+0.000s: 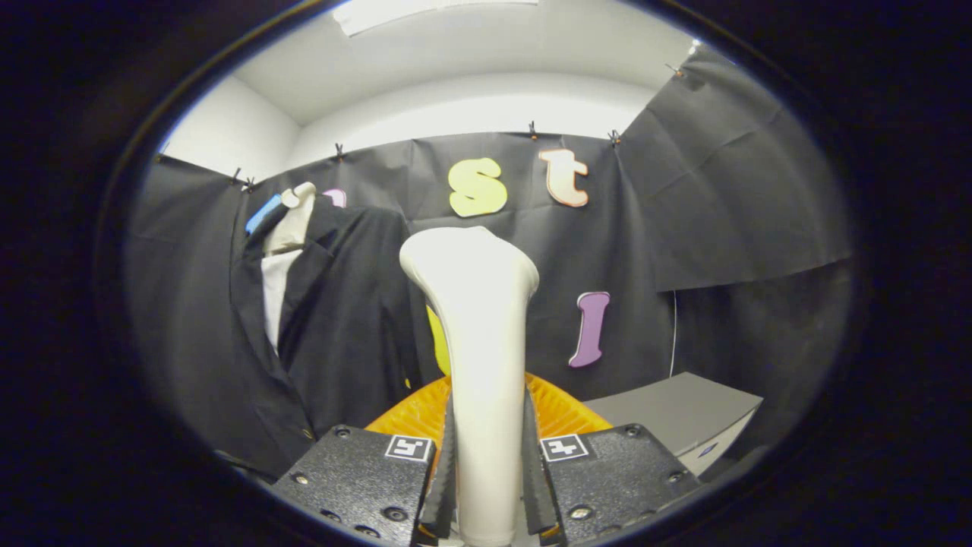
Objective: Iron the clothes twice with a garment steamer, once on the left side and once on the right side.
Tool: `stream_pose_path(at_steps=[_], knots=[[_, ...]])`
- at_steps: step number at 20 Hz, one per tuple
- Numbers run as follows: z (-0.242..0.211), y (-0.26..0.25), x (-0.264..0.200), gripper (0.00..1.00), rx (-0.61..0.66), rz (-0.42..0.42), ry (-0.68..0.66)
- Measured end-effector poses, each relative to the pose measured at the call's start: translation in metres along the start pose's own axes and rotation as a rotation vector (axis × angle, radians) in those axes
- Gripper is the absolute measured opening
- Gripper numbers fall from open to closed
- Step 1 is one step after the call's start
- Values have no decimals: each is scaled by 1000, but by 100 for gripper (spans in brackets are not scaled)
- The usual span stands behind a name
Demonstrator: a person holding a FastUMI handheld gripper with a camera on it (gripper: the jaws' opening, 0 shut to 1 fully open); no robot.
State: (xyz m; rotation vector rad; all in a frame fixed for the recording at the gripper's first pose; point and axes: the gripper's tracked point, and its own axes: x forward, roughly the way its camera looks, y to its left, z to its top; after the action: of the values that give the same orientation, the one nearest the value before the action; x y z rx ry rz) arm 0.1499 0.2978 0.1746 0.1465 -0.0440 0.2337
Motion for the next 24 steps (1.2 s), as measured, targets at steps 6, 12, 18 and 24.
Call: stream_pose_path(at_steps=[6,12,18,24], knots=[[41,68,-13,39,-35,19,-128],[70,118,28,39,-81,25,-217],[72,151,70,39,-137,22,-265],[30,155,88,39,-169,30,-195]])
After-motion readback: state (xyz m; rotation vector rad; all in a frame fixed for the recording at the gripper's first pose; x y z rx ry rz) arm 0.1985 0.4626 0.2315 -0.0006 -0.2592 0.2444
